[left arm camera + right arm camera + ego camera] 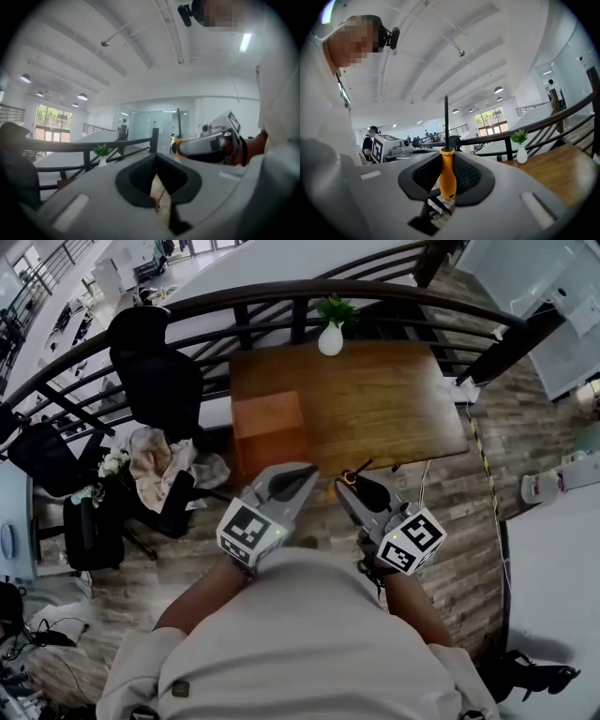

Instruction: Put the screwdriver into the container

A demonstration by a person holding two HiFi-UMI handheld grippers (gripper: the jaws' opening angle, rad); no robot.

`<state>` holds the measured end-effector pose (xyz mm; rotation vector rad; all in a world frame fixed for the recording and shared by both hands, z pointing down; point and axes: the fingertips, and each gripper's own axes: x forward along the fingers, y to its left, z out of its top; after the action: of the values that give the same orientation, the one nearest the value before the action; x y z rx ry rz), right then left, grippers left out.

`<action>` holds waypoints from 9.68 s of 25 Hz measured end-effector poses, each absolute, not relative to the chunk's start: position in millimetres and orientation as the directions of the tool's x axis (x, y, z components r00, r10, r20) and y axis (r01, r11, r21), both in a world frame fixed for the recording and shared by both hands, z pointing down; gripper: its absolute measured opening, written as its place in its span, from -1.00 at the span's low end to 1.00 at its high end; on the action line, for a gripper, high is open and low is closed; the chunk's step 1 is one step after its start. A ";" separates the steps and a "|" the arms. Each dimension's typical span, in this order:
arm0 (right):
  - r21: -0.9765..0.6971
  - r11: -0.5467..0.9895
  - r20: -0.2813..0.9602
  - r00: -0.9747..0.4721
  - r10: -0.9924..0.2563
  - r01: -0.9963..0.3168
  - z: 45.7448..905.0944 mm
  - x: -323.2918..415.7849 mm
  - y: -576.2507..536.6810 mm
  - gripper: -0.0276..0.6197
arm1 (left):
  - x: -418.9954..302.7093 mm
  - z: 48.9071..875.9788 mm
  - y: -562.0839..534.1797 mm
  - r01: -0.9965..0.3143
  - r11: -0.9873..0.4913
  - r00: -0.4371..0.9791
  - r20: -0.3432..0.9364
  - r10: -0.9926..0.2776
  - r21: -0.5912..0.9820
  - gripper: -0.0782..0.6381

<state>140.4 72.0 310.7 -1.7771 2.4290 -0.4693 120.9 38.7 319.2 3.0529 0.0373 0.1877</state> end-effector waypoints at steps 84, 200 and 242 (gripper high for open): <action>-0.401 0.764 0.284 -0.861 -0.421 -0.505 425.5 180.9 -226.5 -0.66 | 114.0 382.4 -230.0 -0.672 -0.726 0.736 0.228 -0.637 0.143 -0.77; -0.400 0.637 0.805 -0.585 -0.100 -0.659 731.4 132.4 -214.2 -0.82 | 86.4 659.3 -258.0 -0.594 -0.690 0.749 0.597 -0.287 0.414 -0.77; -0.280 0.685 0.414 -0.728 -0.546 -0.673 444.1 252.6 -182.6 -0.89 | 178.8 453.0 -211.8 -0.494 -0.843 0.842 0.359 -0.403 0.213 -0.77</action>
<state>252.6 -182.6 444.1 -1.1723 3.1536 -0.7334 178.8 -211.8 453.0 2.7230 -0.6792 0.4368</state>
